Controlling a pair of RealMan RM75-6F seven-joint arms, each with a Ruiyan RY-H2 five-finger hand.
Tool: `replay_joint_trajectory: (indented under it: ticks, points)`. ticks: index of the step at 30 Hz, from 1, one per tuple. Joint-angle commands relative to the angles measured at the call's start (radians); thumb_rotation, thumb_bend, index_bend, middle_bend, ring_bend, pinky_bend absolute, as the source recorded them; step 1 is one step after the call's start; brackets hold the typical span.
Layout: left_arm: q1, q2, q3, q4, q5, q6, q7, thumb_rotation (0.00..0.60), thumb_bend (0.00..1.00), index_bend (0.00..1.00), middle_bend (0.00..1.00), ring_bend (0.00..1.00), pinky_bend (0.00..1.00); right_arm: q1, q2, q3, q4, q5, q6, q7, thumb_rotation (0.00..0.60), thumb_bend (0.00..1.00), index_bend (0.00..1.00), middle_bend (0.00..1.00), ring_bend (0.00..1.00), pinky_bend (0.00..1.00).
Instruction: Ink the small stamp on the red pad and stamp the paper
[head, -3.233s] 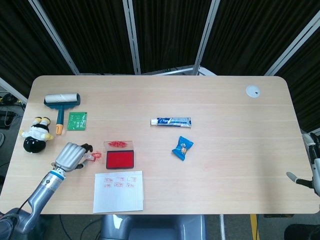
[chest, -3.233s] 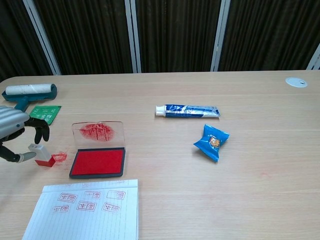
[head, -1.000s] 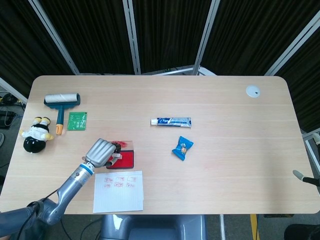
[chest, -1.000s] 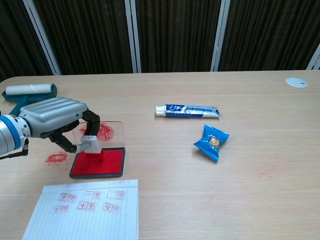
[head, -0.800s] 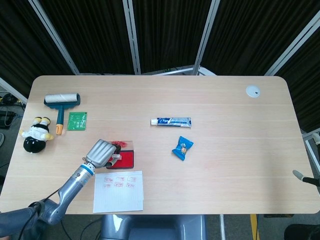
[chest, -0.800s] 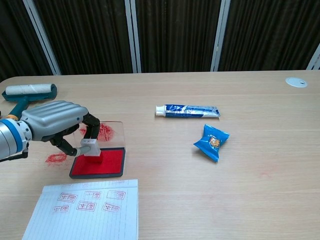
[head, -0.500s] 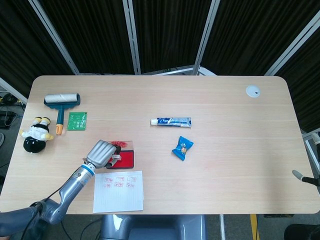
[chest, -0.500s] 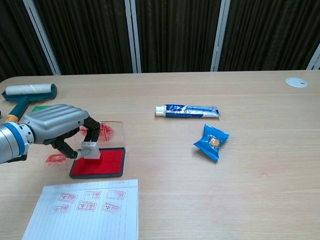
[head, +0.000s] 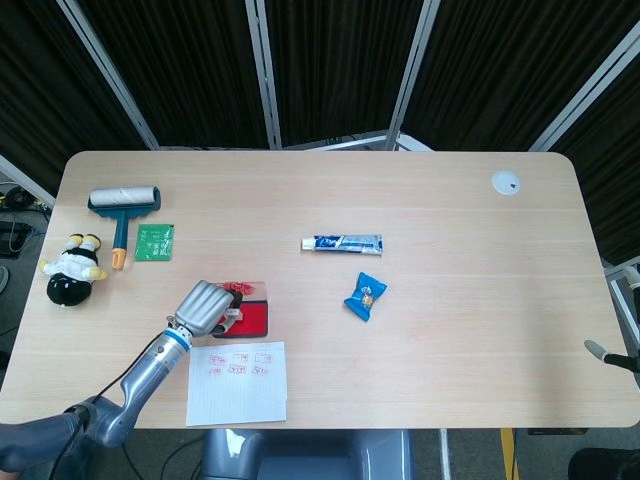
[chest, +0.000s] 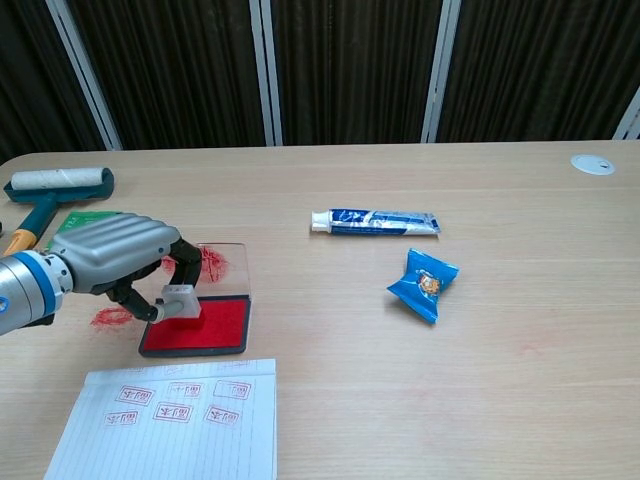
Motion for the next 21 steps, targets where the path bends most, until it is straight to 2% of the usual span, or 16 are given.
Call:
replay_joint_trajectory:
  ticks: [1,16,21]
  points:
    - [-0.001,-0.002,0.003,0.006,0.002,0.0,-0.001,0.6,0.47,0.57,0.55,0.86,0.85,0.0,0.0,0.0,0.0,0.0,-0.001,-0.001,0.6,0.0,0.0,0.0,0.0,0.0]
    - [0.001,0.001,0.004,0.011,0.012,0.022,-0.017,0.6,0.47,0.57,0.55,0.86,0.85,0.001,-0.001,-0.001,0.0,0.0,-0.002,-0.003,0.6,0.0,0.0,0.0,0.0,0.0]
    - [0.003,0.04,-0.003,-0.05,0.023,0.045,-0.036,0.6,0.47,0.57,0.55,0.86,0.85,0.001,-0.002,0.0,0.0,-0.001,-0.002,-0.004,0.6,0.0,0.0,0.0,0.0,0.0]
